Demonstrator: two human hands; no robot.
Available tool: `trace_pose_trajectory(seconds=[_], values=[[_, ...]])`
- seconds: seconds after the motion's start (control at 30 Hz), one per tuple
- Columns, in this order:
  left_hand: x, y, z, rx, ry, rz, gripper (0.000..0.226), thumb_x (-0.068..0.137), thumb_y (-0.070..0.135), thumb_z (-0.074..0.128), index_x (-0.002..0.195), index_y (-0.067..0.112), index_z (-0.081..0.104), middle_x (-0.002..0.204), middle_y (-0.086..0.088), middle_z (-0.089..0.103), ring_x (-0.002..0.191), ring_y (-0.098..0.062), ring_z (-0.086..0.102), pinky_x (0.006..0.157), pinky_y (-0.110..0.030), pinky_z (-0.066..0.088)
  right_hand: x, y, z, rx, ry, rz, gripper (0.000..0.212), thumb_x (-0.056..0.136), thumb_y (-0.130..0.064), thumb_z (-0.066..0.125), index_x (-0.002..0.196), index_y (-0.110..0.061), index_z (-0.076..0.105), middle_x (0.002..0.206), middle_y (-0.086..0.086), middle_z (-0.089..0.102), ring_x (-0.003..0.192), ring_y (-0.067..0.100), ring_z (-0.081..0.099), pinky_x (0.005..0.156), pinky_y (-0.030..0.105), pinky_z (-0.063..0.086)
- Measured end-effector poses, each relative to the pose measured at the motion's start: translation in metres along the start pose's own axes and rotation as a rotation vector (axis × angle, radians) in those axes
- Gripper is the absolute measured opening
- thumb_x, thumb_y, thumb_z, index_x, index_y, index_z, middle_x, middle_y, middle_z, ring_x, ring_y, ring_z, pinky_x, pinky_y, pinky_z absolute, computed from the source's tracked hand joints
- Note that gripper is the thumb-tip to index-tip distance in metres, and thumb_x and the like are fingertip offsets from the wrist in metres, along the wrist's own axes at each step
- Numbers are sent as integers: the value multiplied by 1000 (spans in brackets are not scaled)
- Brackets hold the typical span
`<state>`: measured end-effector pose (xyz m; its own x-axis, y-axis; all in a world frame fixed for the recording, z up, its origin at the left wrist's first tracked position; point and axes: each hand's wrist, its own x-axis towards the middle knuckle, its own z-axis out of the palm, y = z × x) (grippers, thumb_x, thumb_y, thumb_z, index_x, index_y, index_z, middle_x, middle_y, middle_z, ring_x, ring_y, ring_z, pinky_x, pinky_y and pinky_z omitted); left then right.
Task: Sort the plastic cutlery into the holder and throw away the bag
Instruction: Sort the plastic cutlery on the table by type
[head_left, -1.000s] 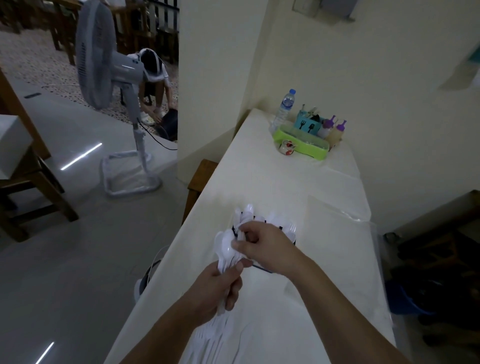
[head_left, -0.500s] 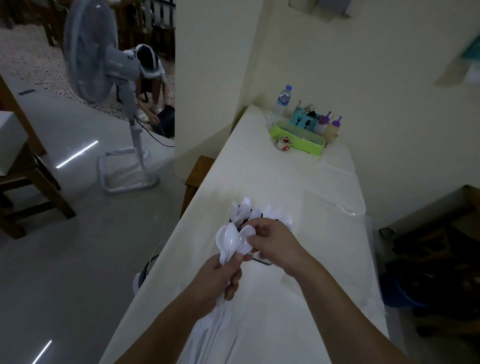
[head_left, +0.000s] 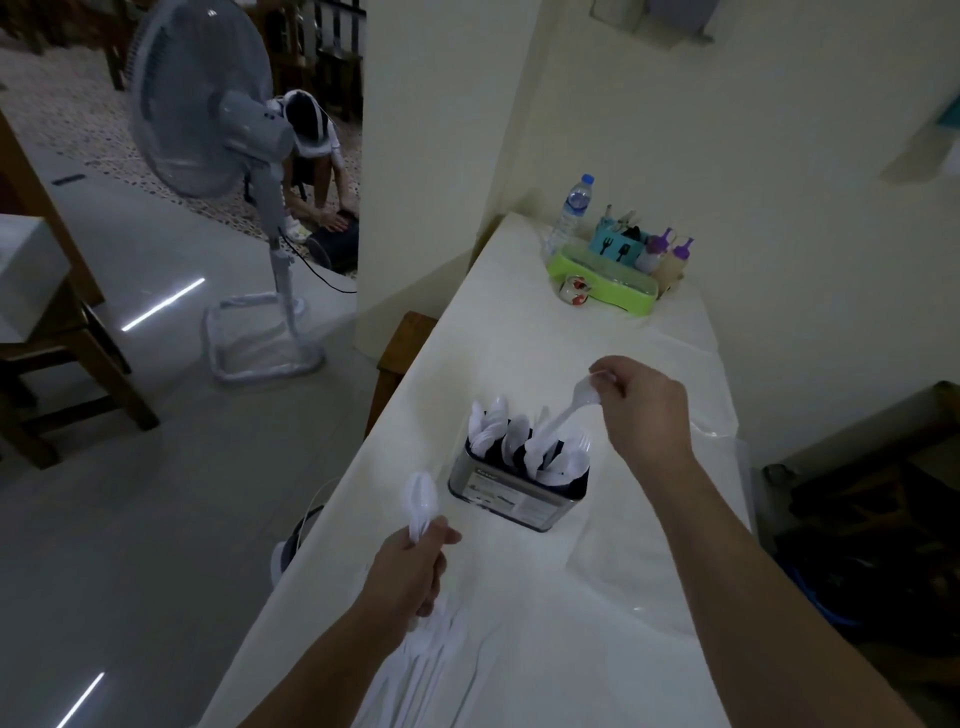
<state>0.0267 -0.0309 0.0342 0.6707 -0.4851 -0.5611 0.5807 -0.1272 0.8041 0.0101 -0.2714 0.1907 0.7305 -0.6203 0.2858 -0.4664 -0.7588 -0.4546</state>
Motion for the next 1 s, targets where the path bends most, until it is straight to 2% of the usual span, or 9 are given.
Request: trace_pose_trajectory(seconds=[0.17,0.33,0.57,0.77,0.9,1.0], values=[[2,5,2,-31,-22,-12,34,99,35,51,102,4,66,54,3,41,44,-10,32,42,-23,28,1,0,32,-95,-141,-123,21,95,-16,56,108,-15,72,103,7,75,94,28,68,86,32,50],[2,14,2,-40,-28,0,33,99,34,52,102,5,66,52,5,40,43,-10,32,42,-23,27,-1,8,65,-196,-284,-142,24,96,-17,53,111,-16,72,109,9,67,101,27,63,85,31,45],[4,21,4,-33,-38,23,32,99,35,52,104,6,65,52,6,41,44,-8,33,41,-23,29,-5,11,84,-345,-318,-167,24,95,-20,48,96,-18,72,93,5,67,88,26,61,75,37,51],[4,27,9,-56,-66,16,28,96,30,56,104,4,60,51,7,40,43,-8,31,40,-22,28,-5,10,88,-457,-333,-200,16,90,-31,61,102,-26,70,102,2,61,101,25,51,79,33,42],[5,29,11,-110,-105,-1,12,91,23,49,93,10,50,59,2,34,48,-12,22,46,-24,18,-10,12,84,-396,-396,-160,28,86,-37,64,113,-28,67,111,1,59,109,25,49,89,34,43],[6,30,14,-144,-102,-11,27,87,33,44,94,9,54,61,-1,35,48,-13,24,47,-24,19,-14,9,78,-395,-389,-179,34,86,-40,63,116,-24,65,114,2,61,110,27,49,90,36,44]])
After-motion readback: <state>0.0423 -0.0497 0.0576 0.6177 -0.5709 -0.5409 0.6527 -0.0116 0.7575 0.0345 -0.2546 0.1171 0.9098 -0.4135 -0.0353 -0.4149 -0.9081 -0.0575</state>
